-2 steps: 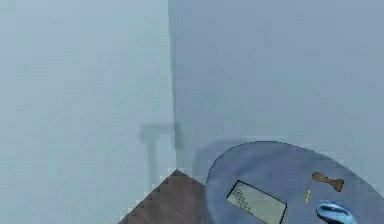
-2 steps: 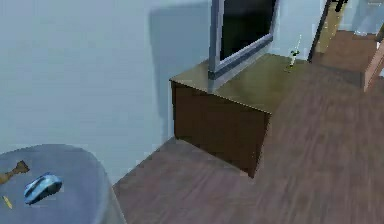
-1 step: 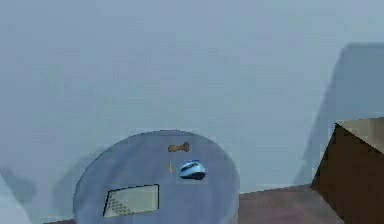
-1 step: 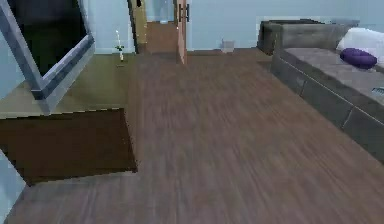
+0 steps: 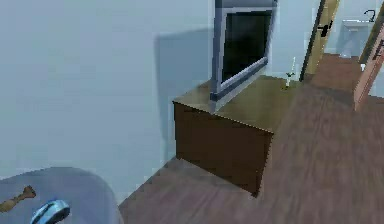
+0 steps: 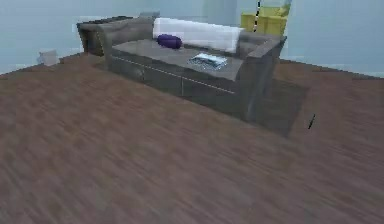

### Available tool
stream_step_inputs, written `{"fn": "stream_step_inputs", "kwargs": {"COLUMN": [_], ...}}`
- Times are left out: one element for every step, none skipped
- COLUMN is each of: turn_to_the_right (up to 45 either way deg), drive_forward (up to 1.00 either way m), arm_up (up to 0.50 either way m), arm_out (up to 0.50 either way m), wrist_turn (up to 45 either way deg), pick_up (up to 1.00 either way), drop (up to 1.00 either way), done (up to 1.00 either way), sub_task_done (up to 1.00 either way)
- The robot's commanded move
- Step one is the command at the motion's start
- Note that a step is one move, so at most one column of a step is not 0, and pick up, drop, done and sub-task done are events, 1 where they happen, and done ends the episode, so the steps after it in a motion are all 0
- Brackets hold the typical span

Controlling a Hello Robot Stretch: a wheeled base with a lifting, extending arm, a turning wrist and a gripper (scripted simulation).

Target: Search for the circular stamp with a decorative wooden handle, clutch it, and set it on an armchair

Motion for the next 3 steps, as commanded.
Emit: {"fn": "stream_step_inputs", "kwargs": {"turn_to_the_right": [27.0,0.0,-30.0], "drive_forward": [0.0,0.3,0.0], "arm_up": [0.0,0.0,0.0], "arm_out": [0.0,0.0,0.0], "wrist_turn": [0.0,0.0,0.0], "pick_up": [0.0,0.0,0.0], "drop": [0.0,0.0,0.0], "done": [0.0,0.0,0.0], "sub_task_done": [0.0,0.0,0.0]}}
